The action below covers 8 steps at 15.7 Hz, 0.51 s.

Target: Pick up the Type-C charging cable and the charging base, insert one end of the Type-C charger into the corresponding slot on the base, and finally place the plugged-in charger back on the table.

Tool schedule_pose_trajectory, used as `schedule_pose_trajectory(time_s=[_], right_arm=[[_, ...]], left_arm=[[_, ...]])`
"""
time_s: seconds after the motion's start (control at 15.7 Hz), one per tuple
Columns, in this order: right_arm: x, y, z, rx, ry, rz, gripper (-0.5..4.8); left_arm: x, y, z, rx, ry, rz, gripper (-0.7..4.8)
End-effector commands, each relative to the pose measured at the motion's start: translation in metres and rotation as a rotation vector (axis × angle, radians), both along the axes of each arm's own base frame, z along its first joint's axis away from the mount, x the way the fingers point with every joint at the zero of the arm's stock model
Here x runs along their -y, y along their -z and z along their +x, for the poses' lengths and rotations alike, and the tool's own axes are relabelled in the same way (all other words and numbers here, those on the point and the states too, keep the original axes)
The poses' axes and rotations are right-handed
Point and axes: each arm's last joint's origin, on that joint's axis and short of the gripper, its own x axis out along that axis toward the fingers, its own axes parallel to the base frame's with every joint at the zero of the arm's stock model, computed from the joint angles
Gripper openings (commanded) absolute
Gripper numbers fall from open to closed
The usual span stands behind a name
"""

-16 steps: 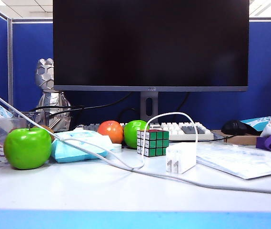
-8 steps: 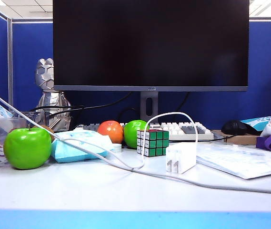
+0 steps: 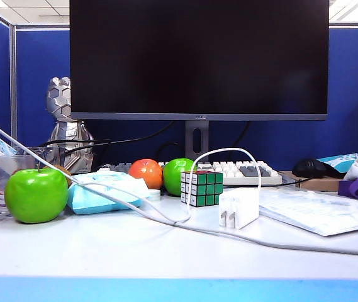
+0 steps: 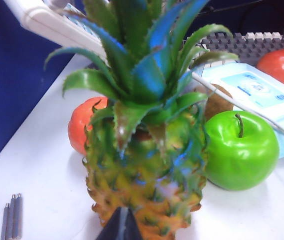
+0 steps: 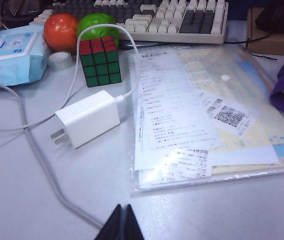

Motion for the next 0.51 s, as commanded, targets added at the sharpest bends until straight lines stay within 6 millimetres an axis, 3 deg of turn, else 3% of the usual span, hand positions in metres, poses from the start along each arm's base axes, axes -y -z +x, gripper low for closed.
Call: schedule_pose_trajectory(time_s=[0.06, 0.38, 0.51], right_arm=[[0.0000, 0.0014, 0.0001, -0.007, 0.002, 0.000, 0.09], [0.0028, 0.0012, 0.0014, -0.004, 0.037, 0.000, 0.09], [0.0093, 0.0011, 0.0043, 0.001, 0.132, -0.005, 0.09]], left_arm=[[0.0000, 0.0017, -0.0002, -0.014, 0.000, -0.005, -0.06], [0.0000, 0.0017, -0.0002, -0.014, 0.000, -0.005, -0.05], [0.0000, 0.0017, -0.0002, -0.014, 0.000, -0.005, -0.05]])
